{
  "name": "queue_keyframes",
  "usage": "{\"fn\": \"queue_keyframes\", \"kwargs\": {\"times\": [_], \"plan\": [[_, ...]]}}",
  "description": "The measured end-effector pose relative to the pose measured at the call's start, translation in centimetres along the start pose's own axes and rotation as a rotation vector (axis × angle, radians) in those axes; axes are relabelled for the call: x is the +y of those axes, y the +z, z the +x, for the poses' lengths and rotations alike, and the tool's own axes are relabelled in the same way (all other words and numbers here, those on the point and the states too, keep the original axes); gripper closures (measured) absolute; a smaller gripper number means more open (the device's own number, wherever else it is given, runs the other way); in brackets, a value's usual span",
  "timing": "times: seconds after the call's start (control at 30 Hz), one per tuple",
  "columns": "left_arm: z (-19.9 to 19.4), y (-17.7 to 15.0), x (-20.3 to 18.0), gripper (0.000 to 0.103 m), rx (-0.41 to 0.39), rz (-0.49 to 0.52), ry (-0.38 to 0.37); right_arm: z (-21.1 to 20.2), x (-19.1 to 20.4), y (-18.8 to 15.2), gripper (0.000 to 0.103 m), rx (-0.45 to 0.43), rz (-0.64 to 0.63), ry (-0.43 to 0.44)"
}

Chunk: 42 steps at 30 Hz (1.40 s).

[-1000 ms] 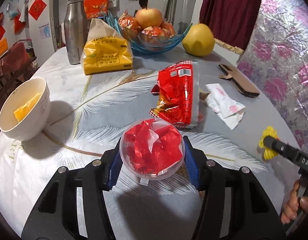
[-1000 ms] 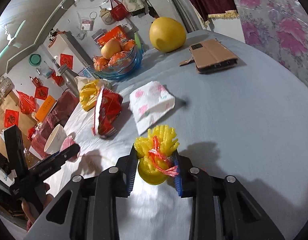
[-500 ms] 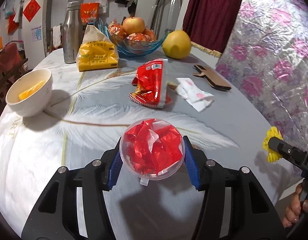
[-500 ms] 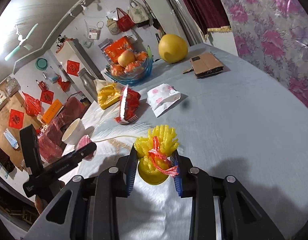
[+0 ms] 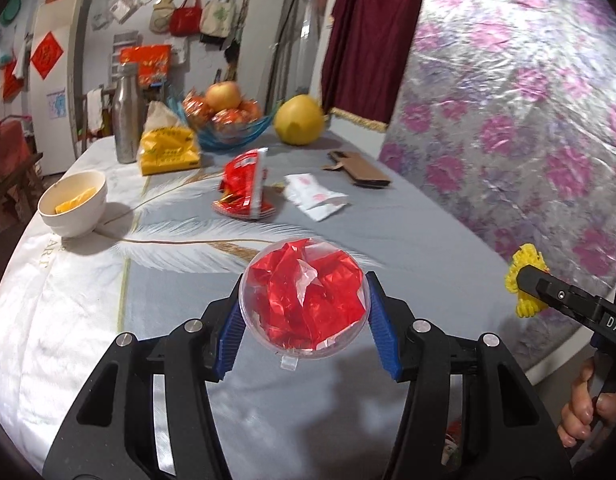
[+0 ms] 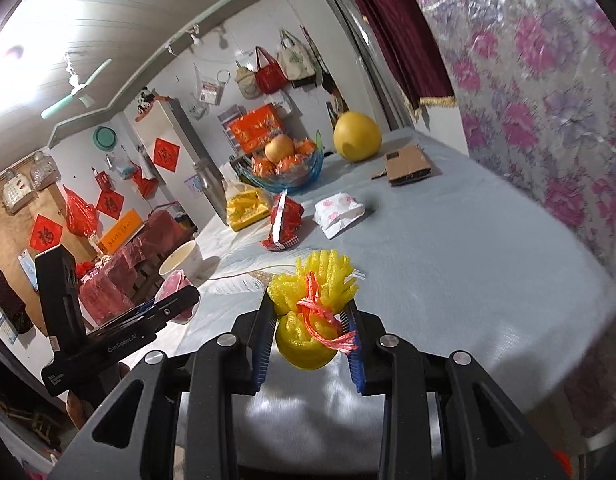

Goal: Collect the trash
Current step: 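Carry the candy cup and yellow mesh bag to the red wastebasket and open both grippers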

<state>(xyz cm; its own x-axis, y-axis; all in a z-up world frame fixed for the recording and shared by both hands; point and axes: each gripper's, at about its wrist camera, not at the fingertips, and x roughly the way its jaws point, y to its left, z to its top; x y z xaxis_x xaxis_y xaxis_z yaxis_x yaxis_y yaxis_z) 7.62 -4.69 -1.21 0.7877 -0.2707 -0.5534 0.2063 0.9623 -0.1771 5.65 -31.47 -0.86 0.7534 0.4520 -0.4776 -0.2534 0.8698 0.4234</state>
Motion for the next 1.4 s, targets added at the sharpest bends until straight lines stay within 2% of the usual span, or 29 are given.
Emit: {"fn": "queue_keyframes", "kwargs": {"times": [0.37, 0.57, 0.77, 1.03, 1.23, 1.4], "plan": [[-4.5, -1.4, -6.7, 0.048, -0.052, 0.080, -0.097, -9.8, -2.0, -2.0, 0.071, -0.128, -0.010, -0.035], [-5.2, -2.4, -10.8, 0.048, -0.040, 0.136, -0.163, -14.4, -4.2, -3.5, 0.071, -0.172, 0.001, -0.085], [-4.9, -3.6, -15.1, 0.048, -0.003, 0.188, -0.242, -17.5, -6.8, -5.2, 0.071, -0.177, 0.014, -0.142], [-2.6, -6.1, -20.8, 0.048, 0.092, 0.273, -0.318, -19.4, -10.8, -8.2, 0.071, -0.142, 0.060, -0.229], [-0.8, -8.3, -23.5, 0.048, 0.168, 0.316, -0.355, -18.9, -14.6, -11.1, 0.070, -0.057, 0.124, -0.285], [0.5, -10.0, -25.3, 0.048, 0.220, 0.355, -0.367, -17.3, -18.4, -14.2, 0.069, 0.048, 0.191, -0.333]]}}
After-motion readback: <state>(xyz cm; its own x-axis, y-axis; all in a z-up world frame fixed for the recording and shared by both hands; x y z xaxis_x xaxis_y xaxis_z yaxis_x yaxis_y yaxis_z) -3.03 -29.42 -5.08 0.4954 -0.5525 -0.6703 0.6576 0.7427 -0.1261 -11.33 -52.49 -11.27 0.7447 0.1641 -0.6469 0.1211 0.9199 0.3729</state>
